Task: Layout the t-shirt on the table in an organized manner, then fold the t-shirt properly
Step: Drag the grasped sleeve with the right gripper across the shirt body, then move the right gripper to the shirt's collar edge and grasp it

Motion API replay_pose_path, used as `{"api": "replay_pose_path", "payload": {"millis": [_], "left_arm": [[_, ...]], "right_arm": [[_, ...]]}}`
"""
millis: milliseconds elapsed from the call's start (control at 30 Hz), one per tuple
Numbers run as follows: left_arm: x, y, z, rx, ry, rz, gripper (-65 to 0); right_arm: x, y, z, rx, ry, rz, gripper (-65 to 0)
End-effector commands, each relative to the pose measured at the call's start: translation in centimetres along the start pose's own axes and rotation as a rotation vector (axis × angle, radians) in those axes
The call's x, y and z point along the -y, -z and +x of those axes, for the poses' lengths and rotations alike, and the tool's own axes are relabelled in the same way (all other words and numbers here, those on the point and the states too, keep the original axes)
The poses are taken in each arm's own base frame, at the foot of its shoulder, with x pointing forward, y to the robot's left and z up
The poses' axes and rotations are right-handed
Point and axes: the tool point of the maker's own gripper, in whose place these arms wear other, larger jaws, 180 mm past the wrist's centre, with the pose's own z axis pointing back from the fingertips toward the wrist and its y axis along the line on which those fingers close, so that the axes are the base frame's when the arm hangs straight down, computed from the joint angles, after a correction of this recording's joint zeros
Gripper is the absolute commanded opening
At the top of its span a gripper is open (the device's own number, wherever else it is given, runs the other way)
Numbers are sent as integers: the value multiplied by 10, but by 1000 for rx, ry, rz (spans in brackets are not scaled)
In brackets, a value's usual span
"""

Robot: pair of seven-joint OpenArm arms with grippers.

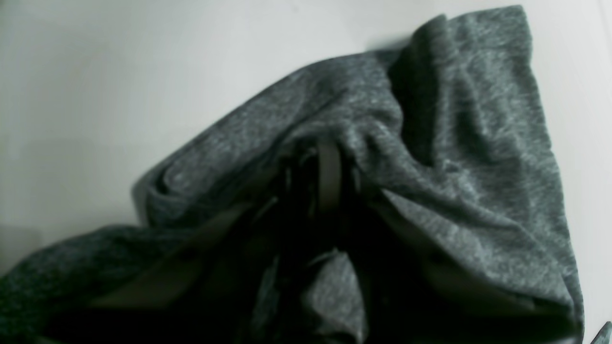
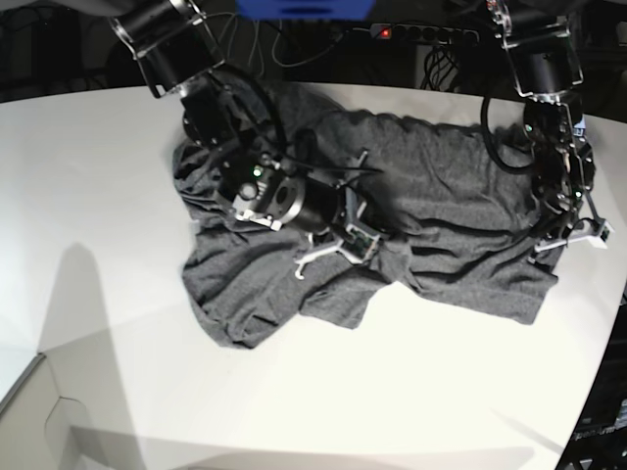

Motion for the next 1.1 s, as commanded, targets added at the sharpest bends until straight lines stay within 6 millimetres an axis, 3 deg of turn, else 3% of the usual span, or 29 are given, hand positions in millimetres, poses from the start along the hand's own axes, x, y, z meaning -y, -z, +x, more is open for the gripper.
{"api": "replay_pose_path", "payload": {"millis": [0,200,367,467,633,733,900,1067], "left_arm": [[4,-1,9,14,-2,-3,-581],[4,-1,10,15,-2,-4,-581],[4,-1,10,16,-2,-3,-581],[4,-1,10,16,-2,-3,-581],[4,-1,10,19,-2,-3,-581],[4,-1,10,19,-2,-3,-581],[3,-1,11,21,-4,-2,-581],[2,-1,12,23,-5,-1,-581]], "right_arm": [[4,0,21,68,-6,-6,-650],[6,-7,9,43,-14,-10,-639],[15,-25,23,79,-66,-47,-529],[39,-39,25,94,-45,-120,-473],[72,-64,1,69,36,-239,-436],[89,-92,-25,32,85,-326,-423],[67,-133,-54,-15,139,-387,-381],[24,-144,-83,-88,192,-334,-325]]}}
